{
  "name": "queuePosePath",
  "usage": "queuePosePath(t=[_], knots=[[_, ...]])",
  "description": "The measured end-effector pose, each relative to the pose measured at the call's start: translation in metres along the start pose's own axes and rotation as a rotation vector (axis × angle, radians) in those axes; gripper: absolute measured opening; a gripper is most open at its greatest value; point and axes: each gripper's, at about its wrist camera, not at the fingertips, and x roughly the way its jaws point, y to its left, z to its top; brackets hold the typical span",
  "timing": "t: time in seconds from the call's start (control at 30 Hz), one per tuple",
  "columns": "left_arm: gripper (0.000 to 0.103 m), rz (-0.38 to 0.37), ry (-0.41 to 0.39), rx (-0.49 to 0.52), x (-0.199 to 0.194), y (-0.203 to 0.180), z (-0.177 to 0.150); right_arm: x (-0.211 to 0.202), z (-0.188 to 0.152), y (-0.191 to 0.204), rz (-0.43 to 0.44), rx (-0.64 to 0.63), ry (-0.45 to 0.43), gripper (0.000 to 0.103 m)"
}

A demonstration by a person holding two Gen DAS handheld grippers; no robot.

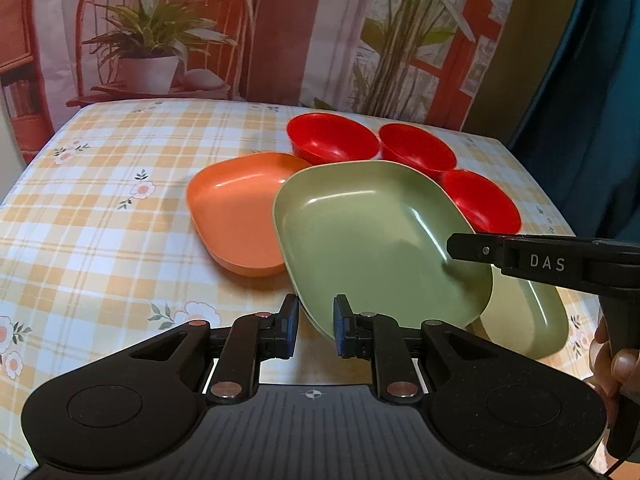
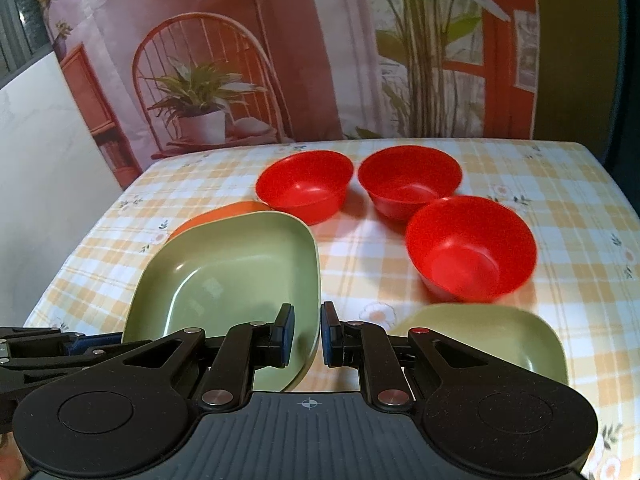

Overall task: Organize plates and bowls
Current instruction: 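Carry the green plate onto the orange plate and open the left tool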

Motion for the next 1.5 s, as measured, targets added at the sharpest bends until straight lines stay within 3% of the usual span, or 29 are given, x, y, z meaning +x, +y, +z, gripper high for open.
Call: queuePosePath(t=[0.47,0.73,1.5], knots=[[0.02,0.08,0.009,-0.091,0.023,0.047,0.032,0.075,0.053,0.038,0.071,-0.15,0.043,0.013],[0.02,0.089,0.029,-0.101,0.043,0.064,0.044,0.115,0.064,0.044,0.058,-0.206,0.085,0.011],[0.023,0.087,0.091,-0.048,0.064,0.064,0.049,0.124,0.058,0.038,0.014,-0.207,0.1,0.007]])
